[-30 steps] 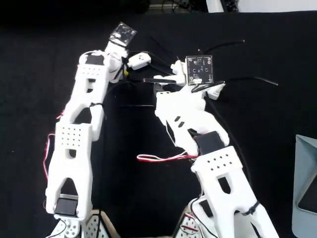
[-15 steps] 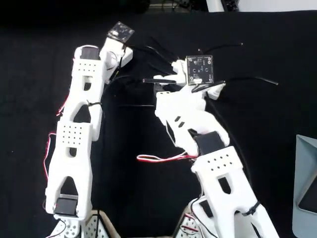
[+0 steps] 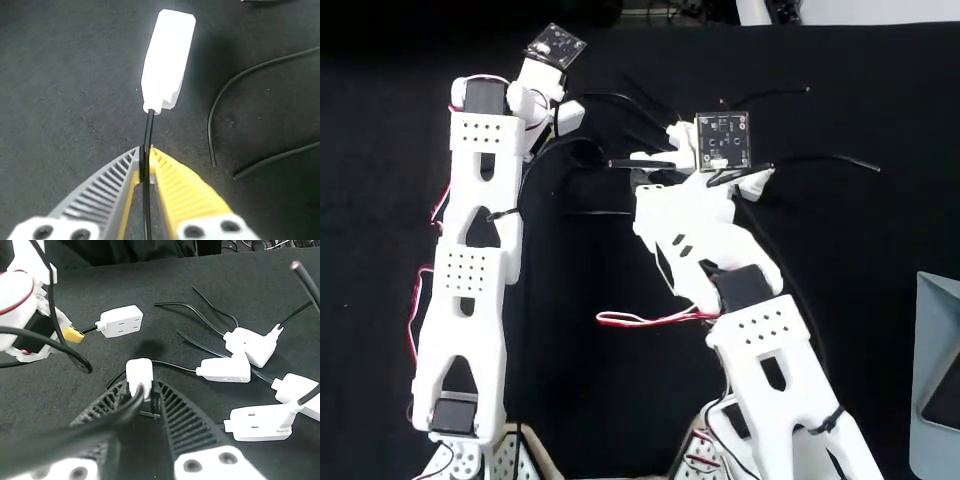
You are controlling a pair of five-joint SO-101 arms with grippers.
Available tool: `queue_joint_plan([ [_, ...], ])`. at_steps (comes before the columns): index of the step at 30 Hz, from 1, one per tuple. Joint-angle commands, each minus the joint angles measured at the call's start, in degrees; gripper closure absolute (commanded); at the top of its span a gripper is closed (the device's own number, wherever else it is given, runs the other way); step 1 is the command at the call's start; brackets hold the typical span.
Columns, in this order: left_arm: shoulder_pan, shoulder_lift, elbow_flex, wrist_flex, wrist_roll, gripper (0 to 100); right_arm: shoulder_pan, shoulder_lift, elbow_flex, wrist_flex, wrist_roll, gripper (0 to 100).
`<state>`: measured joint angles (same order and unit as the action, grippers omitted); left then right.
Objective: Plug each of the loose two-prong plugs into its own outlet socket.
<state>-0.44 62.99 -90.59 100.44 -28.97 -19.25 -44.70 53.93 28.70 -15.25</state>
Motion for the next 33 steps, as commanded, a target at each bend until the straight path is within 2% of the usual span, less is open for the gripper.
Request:
queue_joint_plan([
  [1,-0.84,-2.55,-3.56,0.7,1.85,97,0.62,-1.1,-0.31,-1.49,-0.62,98.7],
  [4,-0.4,-5.27,-2.51,0.7,1.93,97,0.62,-1.1,-0.31,-1.49,-0.62,98.7],
  [9,0.22,-14.86,9.01,0.7,2.02,97,0.62,-1.1,-0.31,-1.49,-0.62,98.7],
  [25,0.22,-65.41,70.29,-0.79,1.58,97,0.7,3.56,-0.48,-4.22,-0.44,98.7],
  [33,0.22,-93.54,112.48,-14.86,1.85,97,0.7,3.91,-0.48,-4.22,-0.53,98.7],
])
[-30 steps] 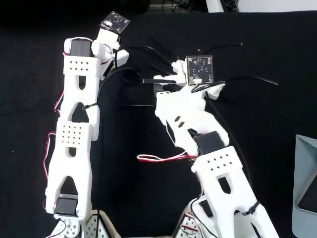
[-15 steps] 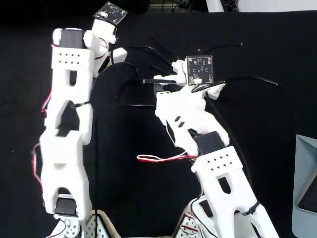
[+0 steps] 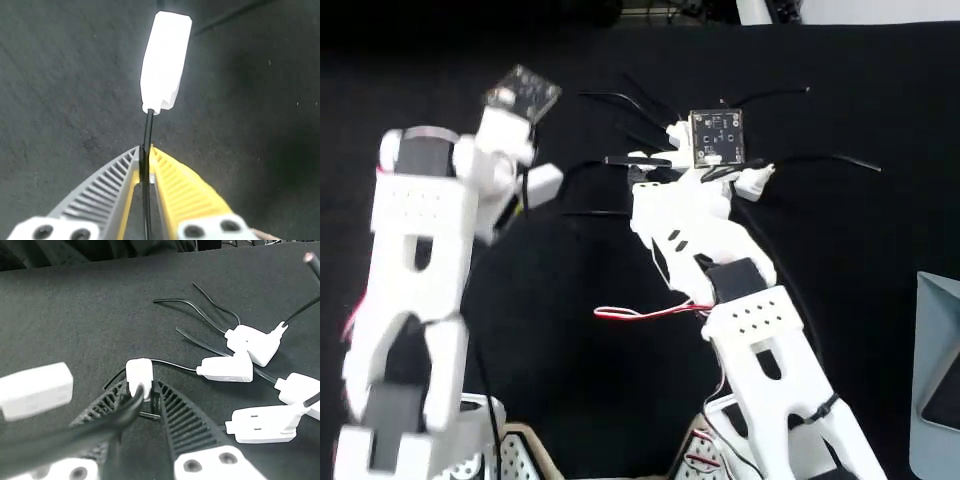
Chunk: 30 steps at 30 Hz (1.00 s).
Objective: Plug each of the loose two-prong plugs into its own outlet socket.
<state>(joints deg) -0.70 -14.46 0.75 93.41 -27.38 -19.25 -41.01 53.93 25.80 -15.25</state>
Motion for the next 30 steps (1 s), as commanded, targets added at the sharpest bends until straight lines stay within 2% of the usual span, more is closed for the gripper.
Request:
queue_joint_plan([
  [1,0.48,-20.04,26.33,-9.67,0.26,97,0.7,0.22,-0.48,-1.32,-0.53,98.7],
  [7,0.4,-39.03,50.51,-16.7,0.26,97,0.7,0.31,-0.48,-1.41,-0.44,98.7],
  [13,0.4,-47.21,64.22,-19.43,0.0,97,0.62,0.31,-0.4,-1.41,-0.35,98.7],
  [15,0.31,-48.62,65.27,-19.25,0.09,94,0.62,0.31,-0.4,-1.41,-0.35,98.7],
  [19,-1.54,-50.73,65.36,-19.08,1.14,74,0.62,0.4,-0.4,-1.41,-0.35,98.7],
  [21,-2.95,-51.6,64.04,-19.25,3.96,68,0.62,0.4,-0.4,-1.41,-0.35,98.7],
  [28,-3.03,-49.05,59.3,-19.69,3.6,71,0.62,0.4,-0.31,-1.41,-0.35,98.7],
  [30,-3.21,-46.07,59.47,-22.24,3.6,71,0.62,0.4,-0.31,-1.41,-0.35,98.7],
])
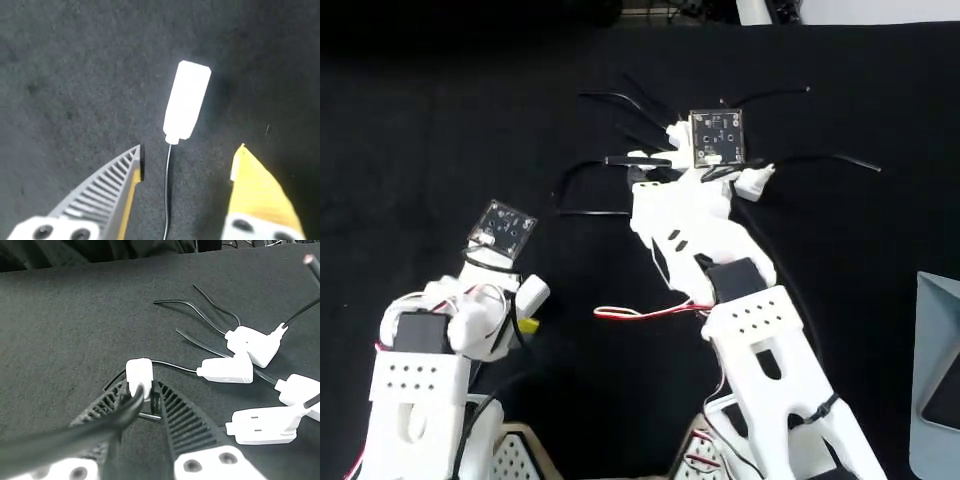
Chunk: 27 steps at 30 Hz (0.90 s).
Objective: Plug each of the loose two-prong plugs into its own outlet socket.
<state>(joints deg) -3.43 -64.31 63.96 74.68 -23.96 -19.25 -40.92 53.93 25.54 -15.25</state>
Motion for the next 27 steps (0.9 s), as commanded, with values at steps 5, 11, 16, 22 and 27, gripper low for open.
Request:
queue_joint_plan([
  [5,-2.15,17.14,-4.18,-12.57,0.18,71,0.62,0.31,-0.31,-1.14,-0.35,98.7],
  [11,-7.78,31.74,-12.35,-18.9,0.18,71,0.62,0.31,-0.31,-1.14,-0.35,98.7],
  [16,-10.95,41.23,-18.77,-21.8,0.18,71,0.62,0.31,-0.31,-1.14,-0.35,98.7],
  [22,-12.44,48.09,-24.92,-21.27,0.09,71,0.62,0.31,-0.31,-1.14,-0.35,98.7],
  [27,-10.95,44.13,-30.55,-10.9,0.09,71,0.62,0.31,-0.31,-1.14,-0.35,98.6],
])
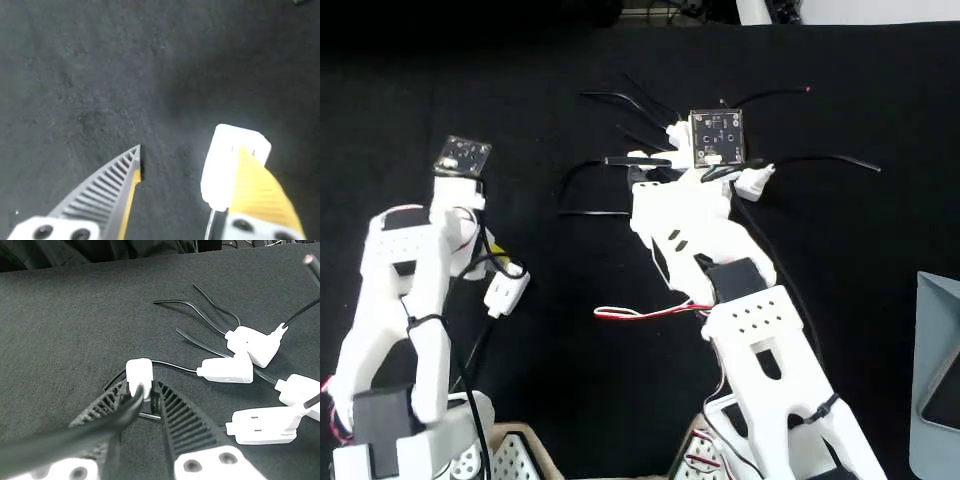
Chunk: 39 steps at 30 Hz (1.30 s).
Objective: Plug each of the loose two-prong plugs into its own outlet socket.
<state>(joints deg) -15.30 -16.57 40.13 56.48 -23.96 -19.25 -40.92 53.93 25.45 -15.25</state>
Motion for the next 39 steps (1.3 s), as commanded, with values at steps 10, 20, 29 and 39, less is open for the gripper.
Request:
queue_joint_plan([
  [10,5.93,-8.0,2.24,4.4,0.09,71,0.62,0.31,-0.31,-1.05,-0.35,98.6],
  [20,5.41,4.13,6.29,-1.32,-4.31,71,0.62,0.31,-0.31,-1.05,-0.26,98.6],
  [29,14.02,5.63,6.29,-2.99,-14.77,83,0.7,0.31,-0.31,-1.05,-0.26,98.6],
  [39,21.41,5.54,5.93,-2.55,-17.76,77,0.88,0.31,-0.31,-1.05,-0.26,98.6],
])
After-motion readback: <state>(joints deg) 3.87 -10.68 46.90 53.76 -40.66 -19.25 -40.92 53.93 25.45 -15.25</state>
